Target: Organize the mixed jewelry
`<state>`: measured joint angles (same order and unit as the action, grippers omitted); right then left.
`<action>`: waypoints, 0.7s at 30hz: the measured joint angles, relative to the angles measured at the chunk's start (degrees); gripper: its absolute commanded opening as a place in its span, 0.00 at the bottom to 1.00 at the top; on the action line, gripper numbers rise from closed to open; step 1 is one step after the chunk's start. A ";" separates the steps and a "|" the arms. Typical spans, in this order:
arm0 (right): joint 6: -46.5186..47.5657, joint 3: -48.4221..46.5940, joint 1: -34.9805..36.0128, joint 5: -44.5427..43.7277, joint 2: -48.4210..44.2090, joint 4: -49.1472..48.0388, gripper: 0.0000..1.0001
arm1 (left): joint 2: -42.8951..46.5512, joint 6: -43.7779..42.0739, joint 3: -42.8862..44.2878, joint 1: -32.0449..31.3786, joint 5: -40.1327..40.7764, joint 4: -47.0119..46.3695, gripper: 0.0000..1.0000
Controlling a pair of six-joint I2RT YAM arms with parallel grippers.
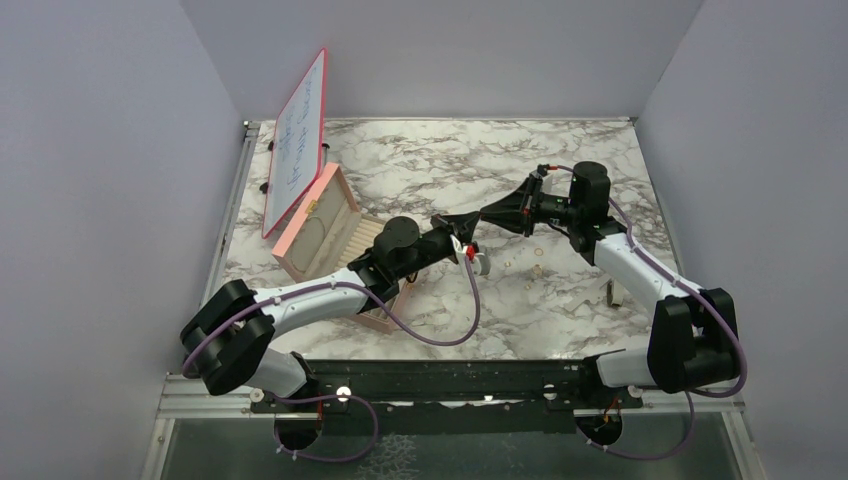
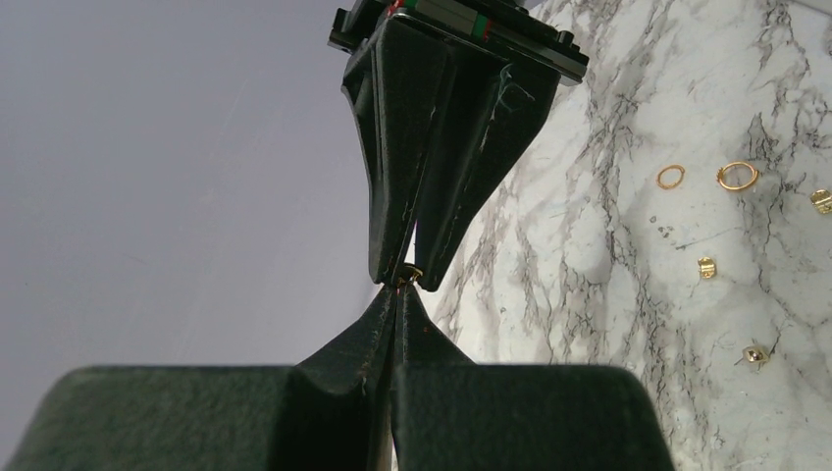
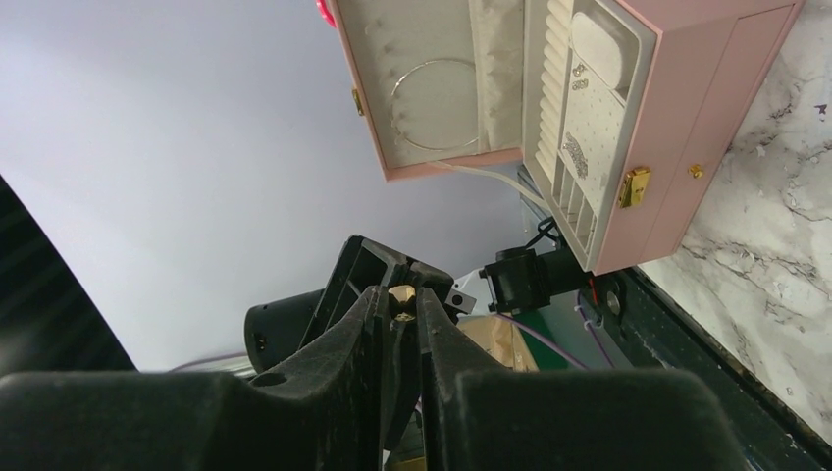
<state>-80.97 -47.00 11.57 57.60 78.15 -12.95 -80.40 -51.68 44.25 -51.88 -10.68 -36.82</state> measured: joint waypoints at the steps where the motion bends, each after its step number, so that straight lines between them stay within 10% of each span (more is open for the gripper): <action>1: 0.02 0.00 0.00 0.11 0.00 0.02 0.18 | -0.09 -0.02 0.00 0.00 0.00 0.00 0.00; 8: 0.00 0.00 0.00 0.15 0.00 0.00 0.09 | -0.17 0.07 0.09 0.00 0.02 0.00 0.01; 21: 5.42 -0.13 0.00 -1.64 0.04 2.23 0.08 | 3.39 7.67 -0.24 0.22 0.59 1.90 0.65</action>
<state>-75.55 -47.13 11.57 55.96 78.19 -10.72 -77.01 -44.01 44.01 -51.66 -10.09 -34.92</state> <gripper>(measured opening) 0.129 0.568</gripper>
